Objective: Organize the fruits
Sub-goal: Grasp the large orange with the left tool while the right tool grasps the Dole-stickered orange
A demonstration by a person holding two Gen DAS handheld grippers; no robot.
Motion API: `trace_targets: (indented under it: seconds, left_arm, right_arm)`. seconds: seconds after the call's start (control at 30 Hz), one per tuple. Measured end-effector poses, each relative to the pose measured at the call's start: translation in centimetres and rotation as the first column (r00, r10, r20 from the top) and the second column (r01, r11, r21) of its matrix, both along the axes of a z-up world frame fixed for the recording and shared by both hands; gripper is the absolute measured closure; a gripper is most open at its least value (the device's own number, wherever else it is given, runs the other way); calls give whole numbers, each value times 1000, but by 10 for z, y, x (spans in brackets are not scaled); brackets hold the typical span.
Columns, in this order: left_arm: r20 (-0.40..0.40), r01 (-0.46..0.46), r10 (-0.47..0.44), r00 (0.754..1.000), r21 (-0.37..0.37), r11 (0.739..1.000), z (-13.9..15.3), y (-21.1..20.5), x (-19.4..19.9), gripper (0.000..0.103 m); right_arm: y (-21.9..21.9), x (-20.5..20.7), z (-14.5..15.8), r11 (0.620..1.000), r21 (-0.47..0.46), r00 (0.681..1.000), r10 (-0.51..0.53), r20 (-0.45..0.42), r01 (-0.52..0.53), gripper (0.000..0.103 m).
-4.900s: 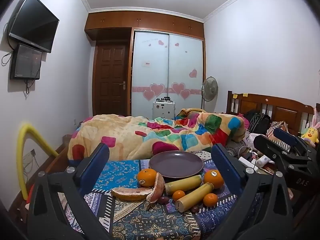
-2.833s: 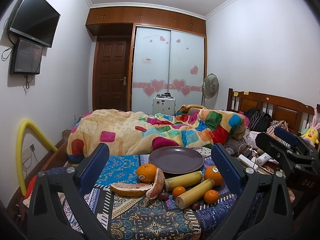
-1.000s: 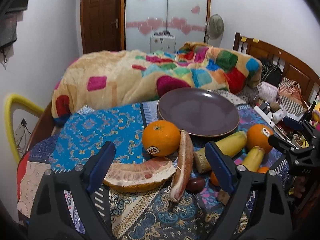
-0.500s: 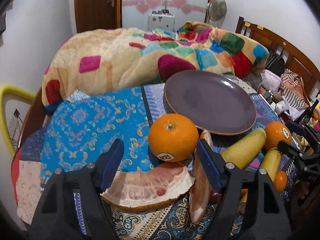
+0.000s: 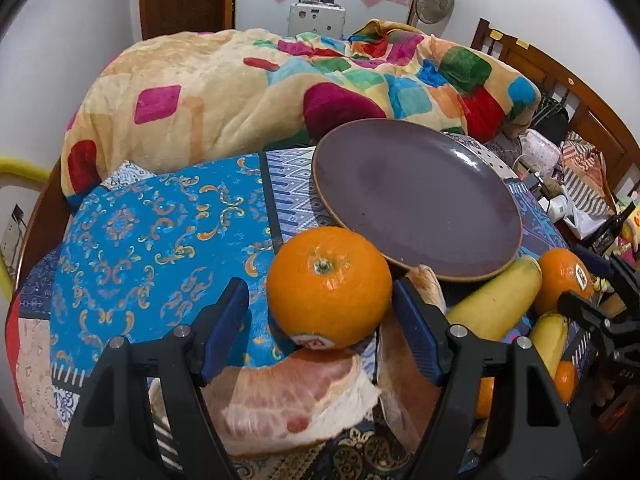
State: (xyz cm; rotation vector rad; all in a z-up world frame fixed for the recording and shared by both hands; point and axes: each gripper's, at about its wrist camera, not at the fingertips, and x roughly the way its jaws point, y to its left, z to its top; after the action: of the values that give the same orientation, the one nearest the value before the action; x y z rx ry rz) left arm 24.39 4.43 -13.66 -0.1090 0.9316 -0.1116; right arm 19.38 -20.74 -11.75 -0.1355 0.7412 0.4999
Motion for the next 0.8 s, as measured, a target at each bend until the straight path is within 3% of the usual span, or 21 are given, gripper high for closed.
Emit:
trace_targets:
  seconds: [0.07, 0.13, 0.3, 0.37, 0.8]
  left_arm:
    - [-9, -1, 1, 1000, -24, 1000, -2, 2, 3, 31]
    - [-22, 9, -10, 1000, -50, 999, -4, 4, 6, 39]
    - [0, 20, -20, 1000, 10, 1000, -3, -5, 4, 40]
    - [6, 15, -15, 1000, 16, 1000, -2, -5, 2, 40]
    - [131, 9, -17, 991, 64, 998, 36, -9, -21, 40]
  right_arm:
    - [-3, 4, -2, 1000, 17, 1000, 2, -22, -1, 31]
    - [-5, 6, -4, 999, 39, 999, 5, -44, -3, 31]
    - [-9, 14, -9, 996, 89, 995, 15, -98, -6, 32]
    - [-7, 15, -8, 995, 94, 994, 26, -107, -15, 37]
    - [0, 11, -2, 999, 49, 999, -4, -55, 6, 39]
